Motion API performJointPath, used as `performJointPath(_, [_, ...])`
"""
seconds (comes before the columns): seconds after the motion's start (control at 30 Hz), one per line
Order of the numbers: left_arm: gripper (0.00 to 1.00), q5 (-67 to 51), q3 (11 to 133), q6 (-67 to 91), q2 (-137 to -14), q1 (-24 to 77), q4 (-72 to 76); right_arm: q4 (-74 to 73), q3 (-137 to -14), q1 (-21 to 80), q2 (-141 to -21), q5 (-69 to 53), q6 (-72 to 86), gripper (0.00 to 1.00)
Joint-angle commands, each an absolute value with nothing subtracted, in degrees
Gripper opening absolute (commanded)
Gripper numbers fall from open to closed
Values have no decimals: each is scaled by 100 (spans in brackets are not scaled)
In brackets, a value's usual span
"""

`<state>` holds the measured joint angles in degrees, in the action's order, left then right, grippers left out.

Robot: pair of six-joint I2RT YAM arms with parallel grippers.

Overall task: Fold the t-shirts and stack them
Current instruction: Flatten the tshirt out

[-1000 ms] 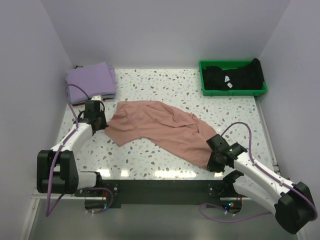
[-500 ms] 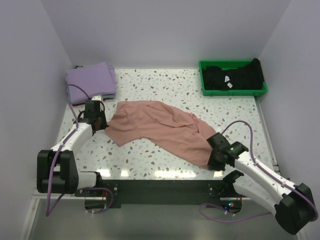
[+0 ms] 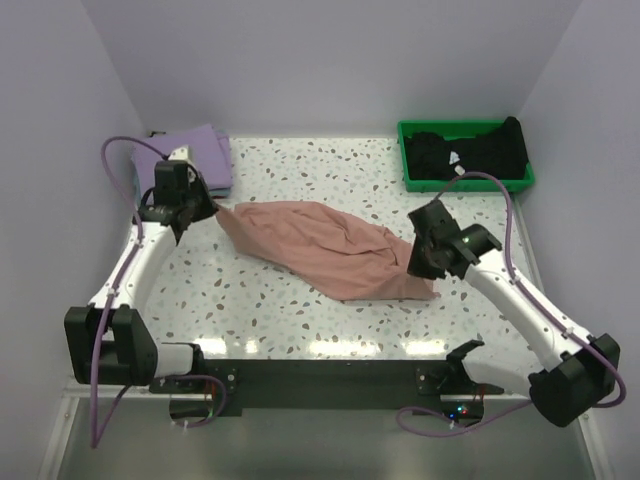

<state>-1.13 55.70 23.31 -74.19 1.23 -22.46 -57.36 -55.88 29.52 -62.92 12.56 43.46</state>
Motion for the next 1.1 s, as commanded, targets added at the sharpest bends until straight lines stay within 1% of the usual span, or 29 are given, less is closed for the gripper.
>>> performJointPath(0.0, [0,-483,6853,2916,-7576,79,-2188,-5493,-6888,2577,-6686,1599,3508,0])
performJointPath(0.03, [0,-562,7134,2996,-7715,79,-2241,-5511,-7213,2480,-6810,1634,3385,0])
performJointPath(0.07, [0,-597,7754,3067,-7786,79,-2285,-5537,-7894,2418,-6942,1652,3158,0])
performJointPath(0.1, [0,-641,8074,3198,-7952,79,-2337,-5555,-8249,2252,-7222,1652,3060,0])
performJointPath(0.13, [0,-650,8721,3260,-8032,79,-2460,-5616,-8618,2180,-7346,1661,2980,0])
performJointPath(0.17, [0,-650,9041,3313,-8103,79,-2522,-5660,-9344,2127,-7496,1670,2840,0])
performJointPath(0.2, [0,-624,9348,3418,-8225,79,-2575,-5695,-9717,2049,-7732,1687,2778,0])
performJointPath(0.23, [0,-598,9952,3462,-8279,79,-2688,-5765,-10077,2030,-7865,1757,2716,0])
performJointPath(0.27, [0,-572,10254,3550,-8323,79,-2733,-5792,-10751,2022,-7962,1793,2594,0])
performJointPath(0.3, [0,-545,10527,3577,-8367,79,-2768,-5809,-11071,2013,-8050,1819,2541,0])
performJointPath(0.33, [0,-475,11025,3612,-8376,79,-2786,-5801,-11640,2013,-8190,1845,2427,0])
performJointPath(0.43, [0,-334,11783,3630,-8254,79,-2682,-5547,-12398,2021,-8201,1846,2251,0])
performJointPath(0.57, [0,-71,11945,3359,-7692,79,-2146,-5186,-12875,2021,-7893,1854,1943,0])
performJointPath(0.77, [0,702,11909,2682,-6594,79,-1723,-4501,-12814,2013,-7103,1837,1618,0])
performJointPath(0.9, [0,966,12207,2409,-6276,79,-1583,-4290,-12990,2013,-6812,1951,1415,0])
performJointPath(1.07, [0,870,12445,2416,-6082,79,-1275,-4035,-13087,2013,-6574,2109,1266,0])
